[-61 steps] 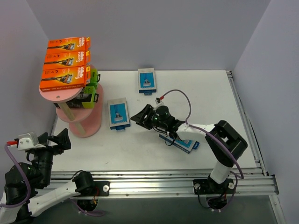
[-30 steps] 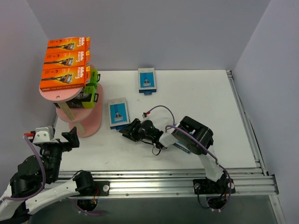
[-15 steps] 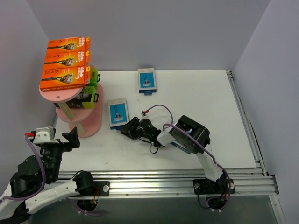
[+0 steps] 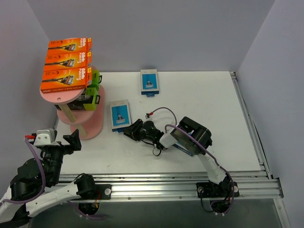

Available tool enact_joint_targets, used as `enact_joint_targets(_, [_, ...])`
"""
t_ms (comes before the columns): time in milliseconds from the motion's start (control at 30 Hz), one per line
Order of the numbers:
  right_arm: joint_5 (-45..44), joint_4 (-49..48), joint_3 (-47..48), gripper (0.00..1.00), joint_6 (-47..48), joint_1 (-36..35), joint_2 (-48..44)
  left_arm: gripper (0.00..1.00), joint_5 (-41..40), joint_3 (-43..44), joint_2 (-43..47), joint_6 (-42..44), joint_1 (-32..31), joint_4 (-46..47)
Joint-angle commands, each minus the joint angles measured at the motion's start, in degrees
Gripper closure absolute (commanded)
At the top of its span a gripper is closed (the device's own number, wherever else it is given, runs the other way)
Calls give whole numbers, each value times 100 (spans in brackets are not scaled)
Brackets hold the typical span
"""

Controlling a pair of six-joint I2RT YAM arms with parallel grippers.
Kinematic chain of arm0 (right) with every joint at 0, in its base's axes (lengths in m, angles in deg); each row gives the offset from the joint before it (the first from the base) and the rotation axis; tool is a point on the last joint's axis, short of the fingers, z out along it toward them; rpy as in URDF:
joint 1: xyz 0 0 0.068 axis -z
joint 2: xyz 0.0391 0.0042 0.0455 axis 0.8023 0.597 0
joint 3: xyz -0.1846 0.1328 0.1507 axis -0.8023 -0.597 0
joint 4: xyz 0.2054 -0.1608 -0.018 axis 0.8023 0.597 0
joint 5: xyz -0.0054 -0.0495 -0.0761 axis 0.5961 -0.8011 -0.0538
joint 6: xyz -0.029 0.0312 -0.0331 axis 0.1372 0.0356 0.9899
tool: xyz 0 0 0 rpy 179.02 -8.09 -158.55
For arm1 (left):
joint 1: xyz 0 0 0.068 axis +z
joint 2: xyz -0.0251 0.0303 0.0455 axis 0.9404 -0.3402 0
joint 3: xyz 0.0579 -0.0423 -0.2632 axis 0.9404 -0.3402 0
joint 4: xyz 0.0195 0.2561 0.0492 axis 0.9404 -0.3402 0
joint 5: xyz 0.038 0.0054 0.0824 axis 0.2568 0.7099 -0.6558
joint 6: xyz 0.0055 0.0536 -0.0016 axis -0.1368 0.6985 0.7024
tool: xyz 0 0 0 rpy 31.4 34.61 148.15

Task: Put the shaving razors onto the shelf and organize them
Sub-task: Grab a shaving razor with the right arm

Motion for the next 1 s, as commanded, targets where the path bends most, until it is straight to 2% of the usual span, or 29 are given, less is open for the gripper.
enact_joint_targets(0, [-209,-214,187,74,-80,36,101,6,59,3,96,90,-112,251])
enact_joint_targets(633, [-60,-188,55,94,-54,115,-267,6,33,3,96,81,-138,251])
enact_joint_targets(733, [2,-118,-59,100,-1,159,-425,6,24,3,96,81,-147,242])
enact_joint_targets(967, [686,48,-243,100,130,431,-821,6,6,21,70,72,-147,225])
